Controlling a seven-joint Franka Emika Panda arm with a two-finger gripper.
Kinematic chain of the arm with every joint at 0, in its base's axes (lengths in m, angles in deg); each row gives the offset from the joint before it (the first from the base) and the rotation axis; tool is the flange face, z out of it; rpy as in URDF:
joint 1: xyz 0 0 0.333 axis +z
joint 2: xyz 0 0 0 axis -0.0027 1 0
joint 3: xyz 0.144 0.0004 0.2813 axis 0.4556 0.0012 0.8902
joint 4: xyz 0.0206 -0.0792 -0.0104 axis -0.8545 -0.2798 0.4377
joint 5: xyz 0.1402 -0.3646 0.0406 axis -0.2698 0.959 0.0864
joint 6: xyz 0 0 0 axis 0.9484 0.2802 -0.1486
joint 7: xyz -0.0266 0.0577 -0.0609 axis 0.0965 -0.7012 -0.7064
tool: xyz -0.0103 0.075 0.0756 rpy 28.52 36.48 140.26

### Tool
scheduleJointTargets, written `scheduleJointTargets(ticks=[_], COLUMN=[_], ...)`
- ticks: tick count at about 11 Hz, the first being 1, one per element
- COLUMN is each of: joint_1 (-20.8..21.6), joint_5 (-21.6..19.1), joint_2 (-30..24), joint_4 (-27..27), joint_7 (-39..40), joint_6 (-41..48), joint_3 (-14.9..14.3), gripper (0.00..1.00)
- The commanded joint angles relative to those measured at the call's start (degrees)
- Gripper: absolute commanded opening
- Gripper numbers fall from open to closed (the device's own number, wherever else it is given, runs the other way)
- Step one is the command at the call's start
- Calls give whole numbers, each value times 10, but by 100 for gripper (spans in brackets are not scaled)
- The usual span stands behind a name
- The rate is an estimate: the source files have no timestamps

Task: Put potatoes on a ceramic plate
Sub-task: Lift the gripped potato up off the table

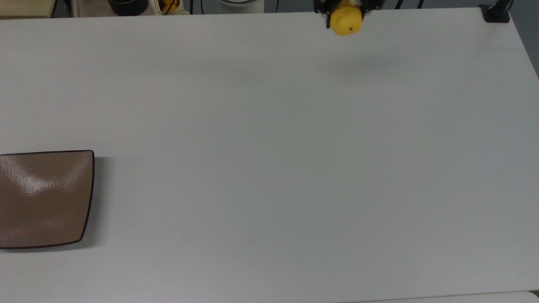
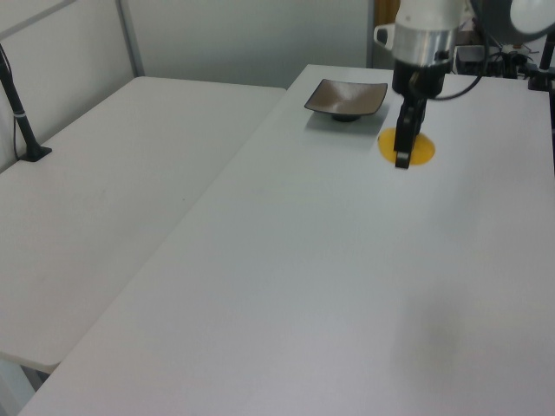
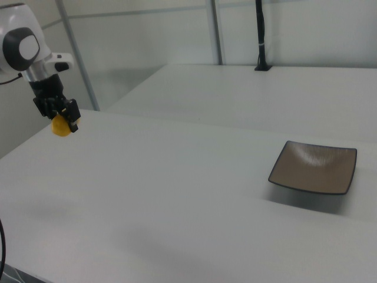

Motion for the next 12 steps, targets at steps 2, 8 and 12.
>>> scheduleJointTargets(ticks=[2,8,12], joint_1=[-3,-99,-192], joint_5=[-13,-52,-53], joint_2=[-43,-35,13], joint_4=[-1,19,77], joint_7=[120,261,348], joint_6=[69,66,56], joint_3=[-74,-97,-98], gripper=[7,7,7])
